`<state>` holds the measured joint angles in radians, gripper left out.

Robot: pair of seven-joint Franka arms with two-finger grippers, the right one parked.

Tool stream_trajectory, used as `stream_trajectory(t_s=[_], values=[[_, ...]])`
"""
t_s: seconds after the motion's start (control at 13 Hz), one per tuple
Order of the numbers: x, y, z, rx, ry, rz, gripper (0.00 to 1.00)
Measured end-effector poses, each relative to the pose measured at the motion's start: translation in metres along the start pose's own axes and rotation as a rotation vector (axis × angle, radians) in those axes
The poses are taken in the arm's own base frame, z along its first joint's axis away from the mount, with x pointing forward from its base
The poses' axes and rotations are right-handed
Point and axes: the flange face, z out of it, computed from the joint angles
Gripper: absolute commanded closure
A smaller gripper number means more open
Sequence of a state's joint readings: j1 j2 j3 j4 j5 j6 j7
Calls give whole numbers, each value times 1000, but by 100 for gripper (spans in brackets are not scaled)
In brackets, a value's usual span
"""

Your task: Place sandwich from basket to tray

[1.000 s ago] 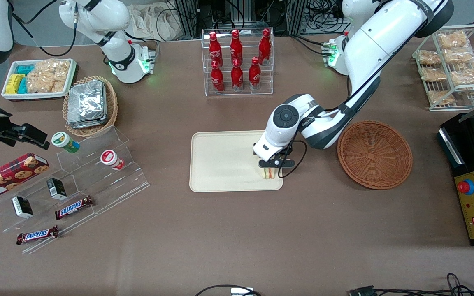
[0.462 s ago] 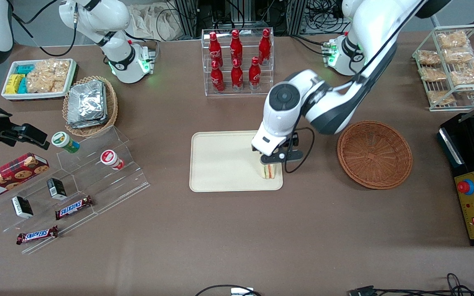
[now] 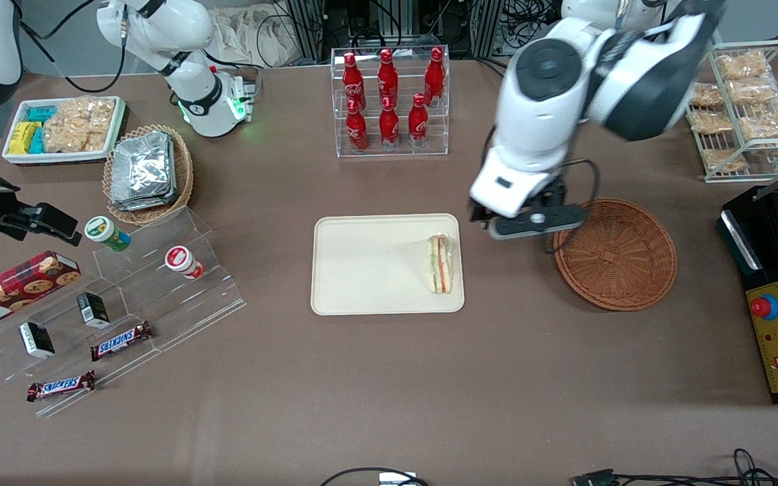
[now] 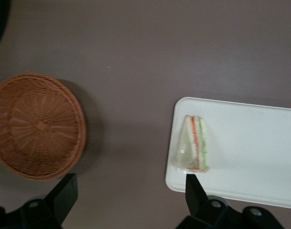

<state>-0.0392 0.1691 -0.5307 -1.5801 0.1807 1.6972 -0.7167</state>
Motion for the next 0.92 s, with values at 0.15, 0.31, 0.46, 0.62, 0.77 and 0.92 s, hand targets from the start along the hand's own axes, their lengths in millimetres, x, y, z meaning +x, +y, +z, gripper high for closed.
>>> stream_trajectory(t_s=[0.15, 0.31, 0.46, 0.62, 0.77, 0.92], values=[[10, -66, -11, -10, -11, 17, 0], [14, -132, -17, -13, -14, 38, 0], [14, -188, -21, -33, -25, 30, 0], [15, -237, -26, -55, -41, 27, 0], [16, -272, -29, -75, -53, 50, 0], [15, -282, -36, -77, -63, 51, 0]])
